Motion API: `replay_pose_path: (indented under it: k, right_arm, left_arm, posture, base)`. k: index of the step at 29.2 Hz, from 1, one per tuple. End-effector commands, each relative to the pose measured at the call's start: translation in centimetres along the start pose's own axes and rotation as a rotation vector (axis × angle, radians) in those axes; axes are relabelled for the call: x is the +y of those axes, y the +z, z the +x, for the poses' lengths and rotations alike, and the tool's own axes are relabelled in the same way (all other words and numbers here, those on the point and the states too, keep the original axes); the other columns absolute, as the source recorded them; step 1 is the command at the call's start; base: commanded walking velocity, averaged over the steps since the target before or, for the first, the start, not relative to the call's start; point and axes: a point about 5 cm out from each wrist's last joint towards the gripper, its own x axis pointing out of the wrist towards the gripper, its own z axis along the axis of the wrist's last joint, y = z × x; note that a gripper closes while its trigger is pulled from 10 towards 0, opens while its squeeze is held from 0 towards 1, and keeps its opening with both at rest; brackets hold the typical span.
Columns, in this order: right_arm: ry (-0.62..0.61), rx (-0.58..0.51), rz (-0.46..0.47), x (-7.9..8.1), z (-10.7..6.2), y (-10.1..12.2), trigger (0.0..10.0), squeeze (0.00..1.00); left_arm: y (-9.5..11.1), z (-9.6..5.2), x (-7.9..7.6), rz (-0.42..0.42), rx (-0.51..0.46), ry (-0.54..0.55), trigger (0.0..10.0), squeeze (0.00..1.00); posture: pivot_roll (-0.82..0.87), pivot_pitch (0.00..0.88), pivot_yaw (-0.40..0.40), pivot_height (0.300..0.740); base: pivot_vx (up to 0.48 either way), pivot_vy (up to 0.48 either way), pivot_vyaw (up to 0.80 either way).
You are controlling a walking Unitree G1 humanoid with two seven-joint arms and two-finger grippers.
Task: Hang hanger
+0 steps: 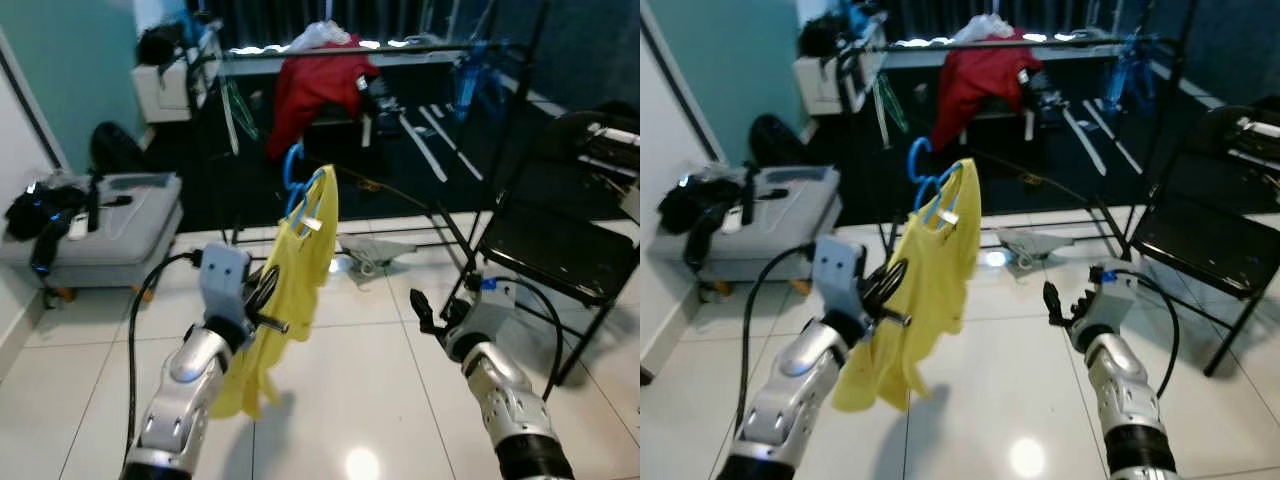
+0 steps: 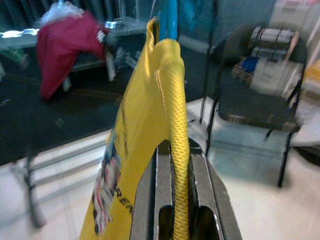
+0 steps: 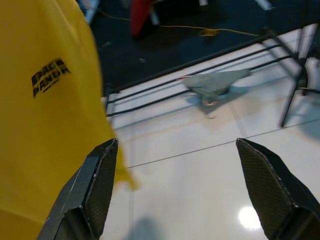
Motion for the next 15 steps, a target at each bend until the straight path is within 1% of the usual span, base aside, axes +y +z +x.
replay_pose_path:
  k: [1,15]
  right_arm:
    - [0.022,-0.025,-0.012,0.73,0.28,0.3,10.0,0.0]
    - [0.028,-0.029,-0.011,0.89,0.34,0.22,10.0,0.0]
  left_arm:
    - [0.27,-0.1,0.05,0.009,-0.014,0.015,10.0,0.0]
    - [-0.07,0.24,-0.57,0.025,0.012,0.033,10.0,0.0]
  posture:
    - [-0.18,0.0,0.05,0.74]
    - [-0.18,0.0,0.052,0.74]
  base:
    - [0.48,0.0,0.0]
    - [0.476,0.0,0.0]
